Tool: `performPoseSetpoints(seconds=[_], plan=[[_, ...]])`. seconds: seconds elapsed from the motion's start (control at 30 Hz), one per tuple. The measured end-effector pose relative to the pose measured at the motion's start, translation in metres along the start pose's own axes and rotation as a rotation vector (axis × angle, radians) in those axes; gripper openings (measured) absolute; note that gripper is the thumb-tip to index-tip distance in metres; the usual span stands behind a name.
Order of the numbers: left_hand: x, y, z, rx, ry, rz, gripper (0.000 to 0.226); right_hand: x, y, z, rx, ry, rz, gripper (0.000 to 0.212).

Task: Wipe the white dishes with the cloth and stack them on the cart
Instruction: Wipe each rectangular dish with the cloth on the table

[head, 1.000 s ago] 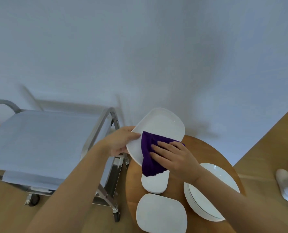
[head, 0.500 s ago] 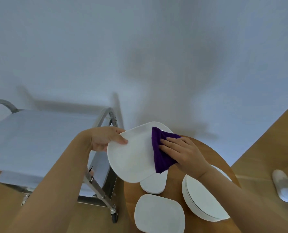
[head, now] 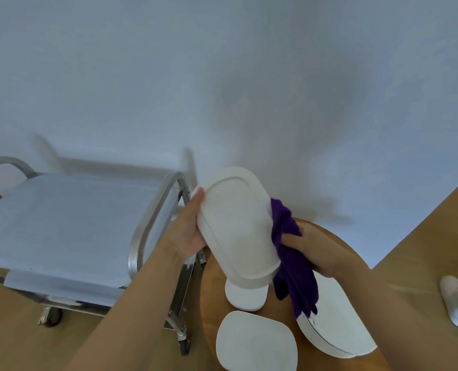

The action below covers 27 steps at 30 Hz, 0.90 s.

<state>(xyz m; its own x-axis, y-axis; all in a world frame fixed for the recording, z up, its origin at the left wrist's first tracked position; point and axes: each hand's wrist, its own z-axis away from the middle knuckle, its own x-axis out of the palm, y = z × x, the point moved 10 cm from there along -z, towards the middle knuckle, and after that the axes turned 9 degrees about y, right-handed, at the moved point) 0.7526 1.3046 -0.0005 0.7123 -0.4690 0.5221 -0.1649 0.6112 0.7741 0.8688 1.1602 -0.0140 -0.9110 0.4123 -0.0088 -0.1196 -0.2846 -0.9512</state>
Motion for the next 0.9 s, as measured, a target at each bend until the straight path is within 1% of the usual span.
performPoseSetpoints(seconds=[0.07,0.1,0.13,0.2,0.27,0.33,0.4,0.47,0.53,0.6,0.63,0.73,0.83,0.9], plan=[[0.005,-0.007,0.002,-0.017,-0.014,0.065,0.037,-0.005,0.006,-0.003,0.035,0.094,-0.093,0.034],[0.008,-0.011,0.002,-0.031,-0.018,0.096,0.03,-0.01,0.009,-0.004,0.049,0.159,-0.09,0.037],[0.011,-0.016,0.003,-0.046,-0.022,0.123,0.029,-0.014,0.014,-0.005,0.07,0.229,-0.081,0.039],[0.016,-0.023,0.004,-0.064,-0.028,0.147,0.033,-0.024,0.025,-0.005,0.137,0.377,-0.084,0.043],[0.02,-0.023,0.005,-0.063,-0.043,0.139,0.045,-0.032,0.032,-0.004,0.196,0.514,-0.111,0.047],[0.021,-0.019,0.006,-0.064,-0.064,0.101,0.063,-0.035,0.026,-0.004,0.155,0.598,-0.067,0.047],[0.023,-0.018,0.007,-0.086,-0.077,0.053,0.071,-0.033,0.007,-0.008,0.024,0.622,0.128,0.043],[0.025,-0.024,0.01,-0.125,-0.087,-0.037,0.068,-0.022,-0.021,-0.013,-0.135,0.602,0.333,0.035],[0.027,-0.033,0.014,-0.168,-0.076,-0.114,0.064,-0.007,-0.046,-0.017,-0.286,0.581,0.476,0.027],[0.031,-0.034,0.015,-0.158,-0.069,-0.163,0.062,0.007,-0.066,-0.02,-0.41,0.584,0.591,0.028],[0.032,-0.031,0.015,-0.141,-0.064,-0.182,0.061,0.012,-0.071,-0.022,-0.433,0.586,0.62,0.031],[0.037,-0.024,0.016,-0.121,-0.05,-0.178,0.061,0.021,-0.079,-0.026,-0.453,0.581,0.608,0.035],[0.044,-0.024,0.016,-0.106,-0.042,-0.095,0.057,0.041,-0.088,-0.027,-0.533,0.534,0.631,0.049],[0.045,-0.022,0.012,-0.079,-0.004,-0.028,0.049,0.056,-0.087,-0.027,-0.553,0.502,0.627,0.054]])
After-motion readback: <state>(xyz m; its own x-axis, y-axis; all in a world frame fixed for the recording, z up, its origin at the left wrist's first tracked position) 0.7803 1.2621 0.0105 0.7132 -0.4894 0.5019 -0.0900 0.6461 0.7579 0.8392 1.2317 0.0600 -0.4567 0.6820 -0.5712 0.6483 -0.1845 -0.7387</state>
